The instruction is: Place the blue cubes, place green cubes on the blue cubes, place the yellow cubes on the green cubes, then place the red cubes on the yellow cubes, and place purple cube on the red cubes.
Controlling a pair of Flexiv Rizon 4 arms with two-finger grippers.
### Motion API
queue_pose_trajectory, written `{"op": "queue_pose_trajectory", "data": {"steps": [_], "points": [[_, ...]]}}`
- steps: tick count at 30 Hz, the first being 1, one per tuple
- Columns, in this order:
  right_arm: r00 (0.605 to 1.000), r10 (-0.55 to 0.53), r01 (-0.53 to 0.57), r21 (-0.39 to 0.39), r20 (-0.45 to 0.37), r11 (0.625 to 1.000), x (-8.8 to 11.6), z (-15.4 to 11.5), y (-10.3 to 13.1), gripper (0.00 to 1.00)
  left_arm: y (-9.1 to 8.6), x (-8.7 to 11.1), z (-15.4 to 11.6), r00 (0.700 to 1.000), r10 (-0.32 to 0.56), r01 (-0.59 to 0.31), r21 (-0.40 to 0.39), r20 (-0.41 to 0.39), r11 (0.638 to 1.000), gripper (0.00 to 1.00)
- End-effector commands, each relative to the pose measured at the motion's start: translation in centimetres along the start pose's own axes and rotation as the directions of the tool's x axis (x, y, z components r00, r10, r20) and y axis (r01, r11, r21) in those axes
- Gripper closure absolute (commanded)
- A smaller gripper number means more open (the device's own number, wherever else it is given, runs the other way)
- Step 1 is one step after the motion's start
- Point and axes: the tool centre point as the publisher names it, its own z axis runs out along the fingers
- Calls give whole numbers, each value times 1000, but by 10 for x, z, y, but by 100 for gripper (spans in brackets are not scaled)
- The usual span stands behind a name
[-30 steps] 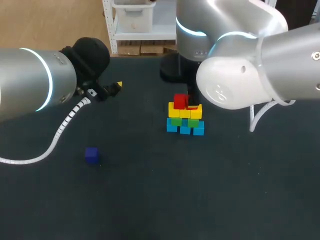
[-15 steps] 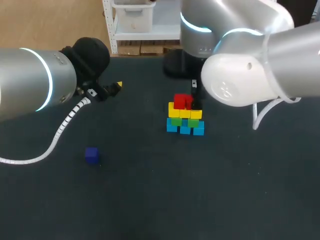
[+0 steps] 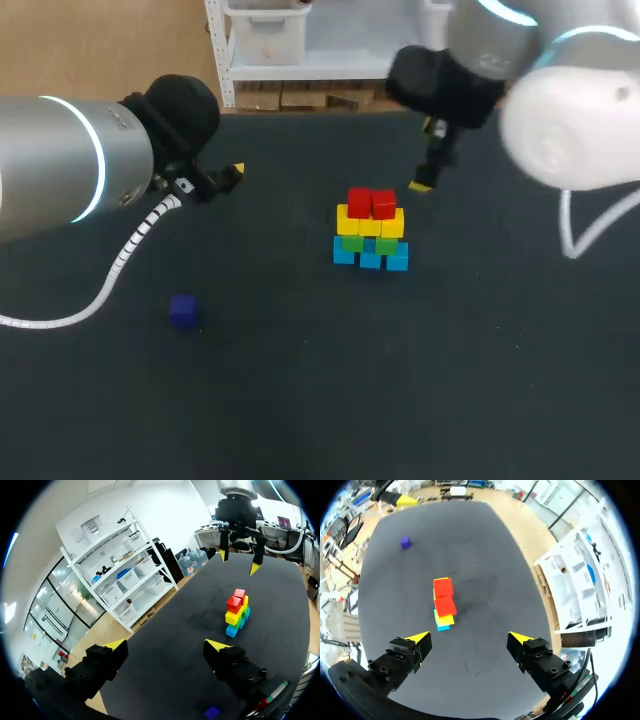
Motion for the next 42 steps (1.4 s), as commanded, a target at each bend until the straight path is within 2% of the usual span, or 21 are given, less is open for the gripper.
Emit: {"op": "queue_pose_trajectory", "data": {"steps": [1, 5, 7, 11, 15, 23, 31, 42], "points": [[983, 55, -58, 14, 175, 998, 34, -15, -3, 0, 1, 0, 1, 1000, 1, -1, 4, 1, 1000, 0], [961, 133, -145, 31, 241, 989, 48, -22, -16, 0, 1, 0, 1, 1000, 1, -1, 4, 1, 1000, 0], [941, 191, -202, 12, 280, 979, 56, -26, -22, 0, 1, 0, 1, 1000, 1, -1, 4, 1, 1000, 0], [897, 283, -300, -1, 340, 954, 70, -27, -32, 0, 1, 0, 1, 1000, 1, -1, 4, 1, 1000, 0], [836, 374, -407, -5, 402, 914, 86, -28, -41, 0, 1, 0, 1, 1000, 1, -1, 4, 1, 1000, 0], [752, 450, -507, -12, 482, 862, 111, -30, -49, 0, 1, 0, 1, 1000, 1, -1, 4, 1, 1000, 0], [723, 472, -552, 11, 505, 834, 126, -34, -54, 0, 1, 0, 1, 1000, 1, -1, 4, 1, 1000, 0], [727, 473, -548, 6, 497, 836, 128, -33, -55, 0, 1, 0, 1, 1000, 1, -1, 4, 1, 1000, 0]]}}
